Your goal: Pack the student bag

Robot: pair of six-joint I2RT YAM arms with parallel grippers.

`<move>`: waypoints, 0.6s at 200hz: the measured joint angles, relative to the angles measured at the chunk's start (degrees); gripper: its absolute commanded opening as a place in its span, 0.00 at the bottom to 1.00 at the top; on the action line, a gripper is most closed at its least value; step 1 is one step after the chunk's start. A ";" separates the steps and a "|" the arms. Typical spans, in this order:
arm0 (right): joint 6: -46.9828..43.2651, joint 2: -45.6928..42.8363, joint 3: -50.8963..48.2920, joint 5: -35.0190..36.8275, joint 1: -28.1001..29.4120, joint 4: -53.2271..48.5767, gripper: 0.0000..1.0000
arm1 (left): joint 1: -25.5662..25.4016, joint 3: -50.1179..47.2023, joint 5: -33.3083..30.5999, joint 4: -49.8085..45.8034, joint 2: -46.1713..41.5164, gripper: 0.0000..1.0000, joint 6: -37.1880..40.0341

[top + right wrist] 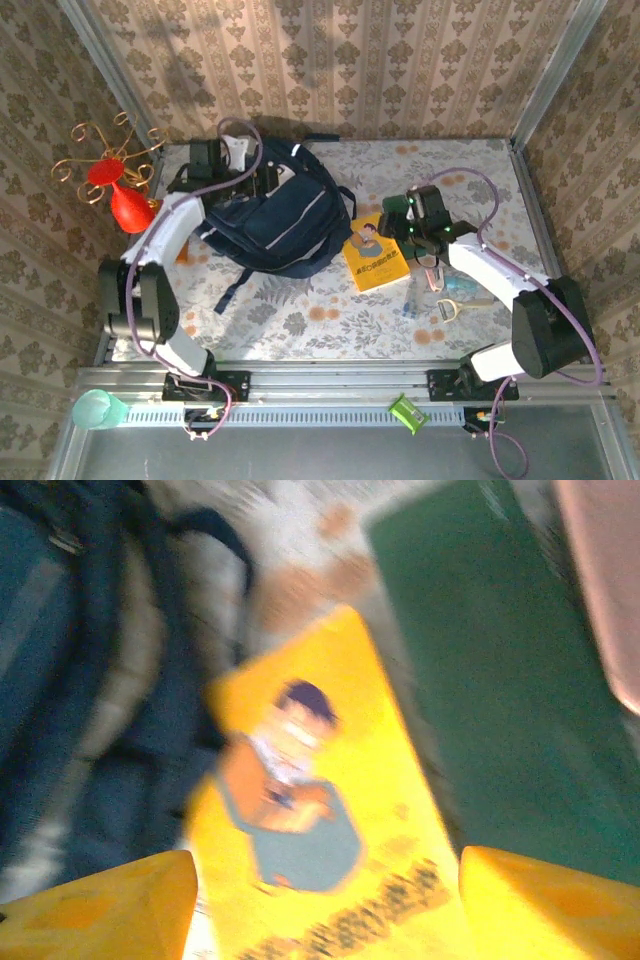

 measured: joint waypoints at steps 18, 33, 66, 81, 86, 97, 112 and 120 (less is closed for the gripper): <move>-1.22 0.13 -1.70 0.31 -0.76 -2.60 0.74 | -6.16 -6.78 -5.97 3.30 -5.97 0.77 -4.31; -1.70 0.74 -2.64 0.28 -1.14 -3.10 0.74 | -13.66 -11.45 -9.55 6.12 -8.85 0.75 -8.15; -1.62 4.83 -4.09 -1.44 -1.46 -2.49 0.69 | -27.61 -20.15 -14.49 9.94 -8.68 0.69 -16.33; -1.49 6.71 -4.98 -2.82 -1.46 -1.81 0.67 | -32.54 -22.32 -16.52 10.12 -6.97 0.67 -19.19; -1.42 7.13 -5.25 -3.23 -1.46 -1.57 0.66 | -34.01 -22.45 -17.11 10.05 -6.27 0.67 -19.76; -1.22 7.78 -5.75 -4.35 -1.46 -0.92 0.64 | -36.81 -22.43 -18.38 10.27 -4.52 0.66 -20.92; -0.68 8.02 -6.51 -5.84 -1.44 0.33 0.58 | -39.47 -22.32 -19.58 10.27 -2.36 0.65 -22.10; -0.26 8.02 -7.08 -6.54 -1.36 1.09 0.54 | -40.13 -22.32 -20.11 10.32 -1.25 0.66 -22.64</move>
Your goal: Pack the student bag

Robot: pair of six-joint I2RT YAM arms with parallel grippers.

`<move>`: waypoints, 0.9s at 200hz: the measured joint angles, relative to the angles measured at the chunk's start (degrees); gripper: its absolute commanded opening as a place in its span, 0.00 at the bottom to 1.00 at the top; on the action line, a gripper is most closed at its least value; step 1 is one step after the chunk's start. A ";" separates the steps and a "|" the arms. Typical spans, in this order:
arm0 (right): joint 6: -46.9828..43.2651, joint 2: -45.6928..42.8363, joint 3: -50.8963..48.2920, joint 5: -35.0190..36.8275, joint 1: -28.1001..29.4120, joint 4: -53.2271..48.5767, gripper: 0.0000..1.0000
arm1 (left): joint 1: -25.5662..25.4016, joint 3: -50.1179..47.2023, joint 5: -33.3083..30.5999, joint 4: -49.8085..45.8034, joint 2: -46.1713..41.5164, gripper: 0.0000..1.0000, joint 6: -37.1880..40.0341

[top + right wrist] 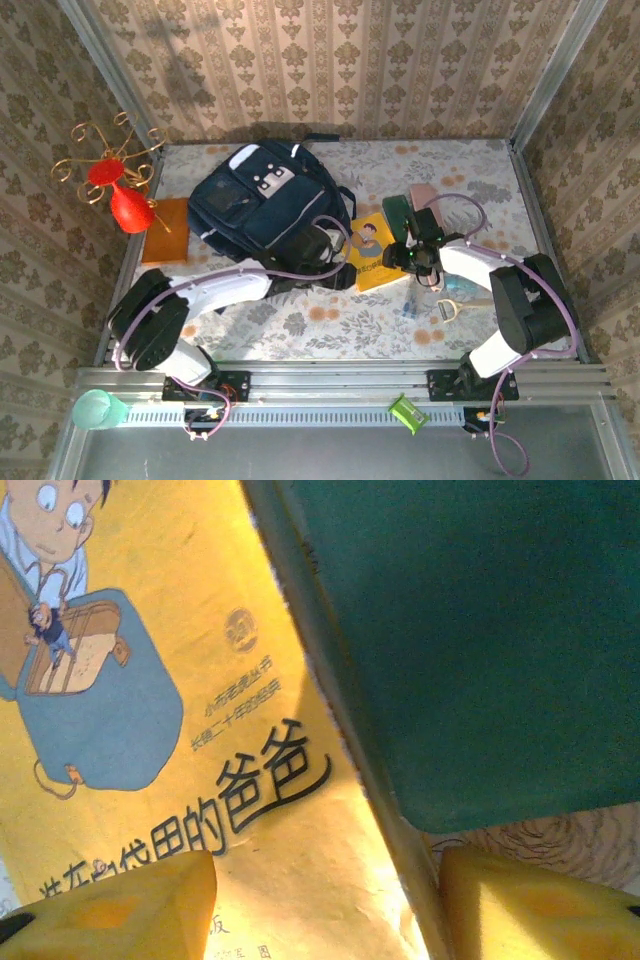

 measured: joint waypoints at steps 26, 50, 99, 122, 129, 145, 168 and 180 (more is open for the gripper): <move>1.60 -1.77 -3.69 -4.52 0.61 3.61 0.50 | -0.15 0.04 -2.08 -0.07 3.04 0.68 -1.27; 1.84 -4.33 -5.42 -6.54 1.53 4.04 0.50 | -0.09 1.38 -3.67 -0.22 6.01 0.69 -1.40; -0.17 0.37 -1.49 -3.72 1.07 4.20 0.51 | -0.15 6.82 -4.20 0.07 13.75 0.69 -2.16; -0.59 2.01 -0.70 -4.17 0.85 4.42 0.48 | -0.39 7.28 -4.79 0.70 16.11 0.68 -2.67; -0.68 2.03 -0.70 -4.70 0.79 4.57 0.46 | -0.52 7.45 -4.85 0.74 16.20 0.67 -2.86; -0.81 2.21 -1.11 -7.34 0.46 6.54 0.38 | -0.57 7.50 -4.96 0.90 16.35 0.66 -3.48; 0.24 2.05 -2.71 -10.29 0.13 9.86 0.29 | -0.52 7.48 -5.11 0.92 16.39 0.65 -4.04; 0.72 1.07 -3.80 -11.28 -0.44 11.13 0.24 | -0.52 7.48 -5.14 0.90 16.39 0.65 -4.11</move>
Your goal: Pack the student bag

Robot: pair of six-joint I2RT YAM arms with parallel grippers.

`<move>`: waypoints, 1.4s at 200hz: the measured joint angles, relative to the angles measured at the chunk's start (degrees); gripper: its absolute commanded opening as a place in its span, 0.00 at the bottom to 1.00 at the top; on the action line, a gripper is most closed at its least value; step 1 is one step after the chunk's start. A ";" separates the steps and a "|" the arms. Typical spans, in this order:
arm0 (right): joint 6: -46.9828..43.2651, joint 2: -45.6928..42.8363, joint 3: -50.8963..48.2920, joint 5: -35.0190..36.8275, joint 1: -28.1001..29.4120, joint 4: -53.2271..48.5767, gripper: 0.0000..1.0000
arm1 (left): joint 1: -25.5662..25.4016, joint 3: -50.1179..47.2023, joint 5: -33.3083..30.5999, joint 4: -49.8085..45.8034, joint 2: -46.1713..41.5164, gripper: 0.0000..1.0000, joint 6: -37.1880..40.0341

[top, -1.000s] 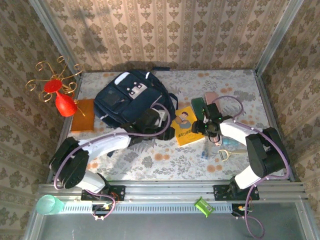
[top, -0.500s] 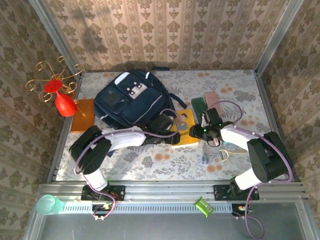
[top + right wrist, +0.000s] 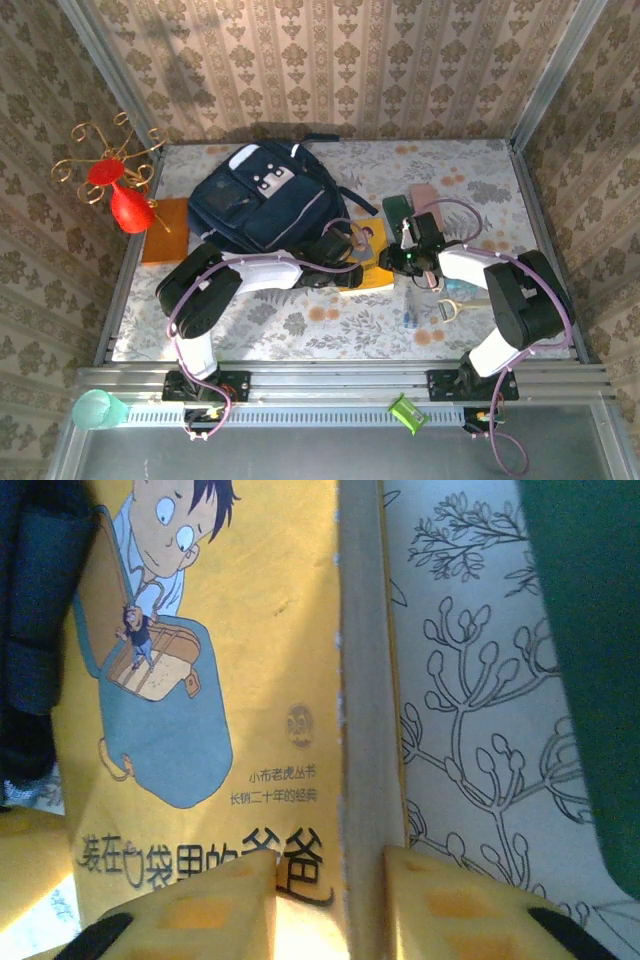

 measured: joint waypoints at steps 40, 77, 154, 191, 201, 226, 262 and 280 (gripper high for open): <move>1.55 -4.55 -1.14 -1.97 -0.46 1.55 0.06 | 0.00 0.00 0.02 0.04 0.00 0.64 -0.02; 2.25 -5.09 -2.32 -3.15 -1.09 3.08 0.00 | 0.00 0.00 0.09 0.09 0.00 0.65 0.00; 8.87 -20.04 -8.94 -9.62 -5.75 2.93 0.00 | 1.84 -8.22 8.59 10.27 -6.49 0.74 -1.57; 13.55 -27.80 -8.90 -10.80 -5.77 2.73 0.00 | 6.84 -14.05 14.25 17.92 -14.91 0.78 -5.07; 14.93 -29.16 -8.68 -10.95 -5.77 2.71 0.00 | 8.02 -14.95 15.63 19.67 -17.00 0.79 -6.21; 18.53 -31.06 -7.28 -11.96 -5.57 3.85 0.00 | 10.93 -16.44 18.97 24.63 -20.70 0.84 -10.16; 22.45 -31.52 -3.50 -12.22 -3.21 7.08 0.00 | 13.97 -16.48 22.77 27.87 -22.18 0.87 -16.31; 23.71 -31.50 -2.14 -12.22 -1.51 9.31 0.00 | 14.64 -16.26 24.41 28.94 -22.23 0.87 -18.69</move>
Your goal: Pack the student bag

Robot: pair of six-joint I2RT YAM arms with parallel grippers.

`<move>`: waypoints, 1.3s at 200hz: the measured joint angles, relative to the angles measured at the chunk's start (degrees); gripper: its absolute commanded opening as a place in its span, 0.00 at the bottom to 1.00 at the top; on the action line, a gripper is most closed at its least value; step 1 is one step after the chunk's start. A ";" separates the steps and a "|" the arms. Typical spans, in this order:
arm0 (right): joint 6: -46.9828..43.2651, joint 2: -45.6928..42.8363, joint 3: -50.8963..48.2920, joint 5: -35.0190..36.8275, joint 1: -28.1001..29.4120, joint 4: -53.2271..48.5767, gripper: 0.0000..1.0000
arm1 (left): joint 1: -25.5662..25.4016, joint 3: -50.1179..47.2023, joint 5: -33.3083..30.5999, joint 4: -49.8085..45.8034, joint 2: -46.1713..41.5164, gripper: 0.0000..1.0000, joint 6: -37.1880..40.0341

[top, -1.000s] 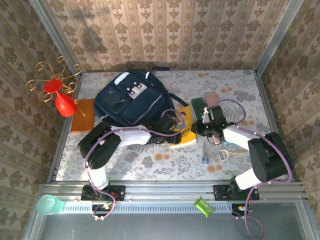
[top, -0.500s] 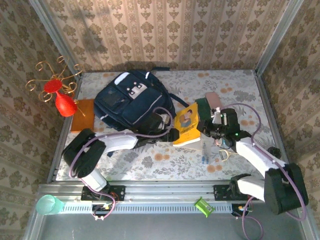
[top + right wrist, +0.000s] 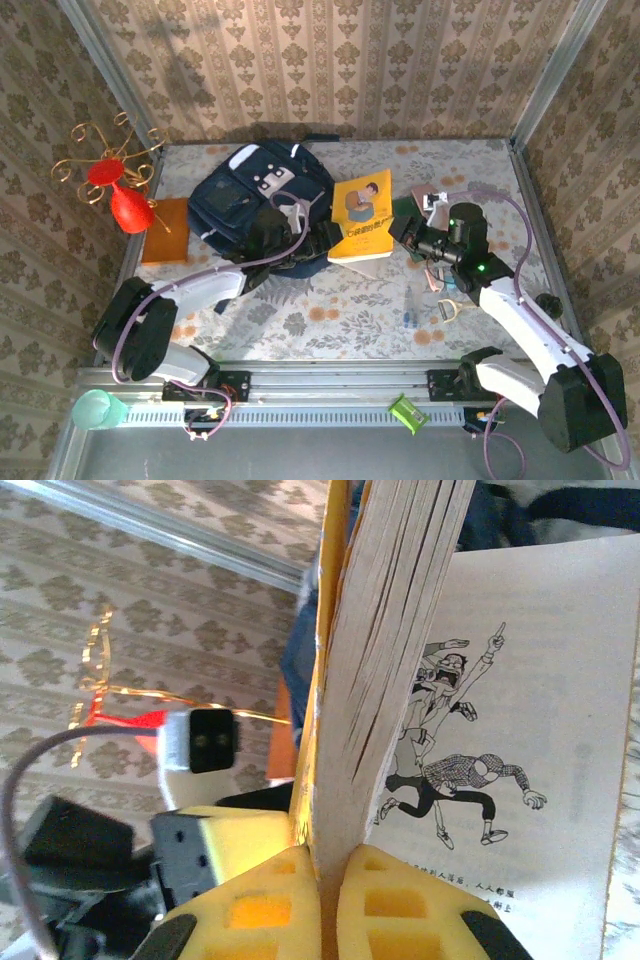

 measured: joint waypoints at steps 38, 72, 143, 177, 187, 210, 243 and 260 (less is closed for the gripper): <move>1.05 2.03 1.36 -0.11 2.45 3.08 0.00 | 0.59 2.34 3.56 2.93 0.02 0.73 -3.48; -0.63 5.11 1.38 -1.90 1.62 3.39 0.00 | 3.17 2.38 4.50 3.32 -0.98 0.51 -4.11; -7.41 12.26 5.27 -5.90 0.11 2.38 0.19 | 4.98 2.05 5.40 3.45 -1.33 0.11 -3.80; -10.71 12.57 7.65 -6.62 -1.66 -0.09 0.69 | 4.98 2.08 7.28 3.52 -2.40 0.00 -3.17; -11.54 12.57 8.00 -6.93 -1.99 0.09 0.81 | 4.87 2.08 8.13 3.26 -3.02 0.00 -2.58; -11.13 12.57 8.00 -7.78 -1.62 0.94 0.98 | 4.87 2.08 9.55 3.48 -4.00 0.00 -2.34; -10.75 13.22 7.74 -9.03 0.09 4.79 1.00 | 4.87 2.08 11.39 6.43 -4.22 0.00 -3.45; -9.70 14.36 6.86 -9.81 0.61 7.89 1.00 | 4.87 2.05 12.11 9.35 -4.20 0.00 -5.29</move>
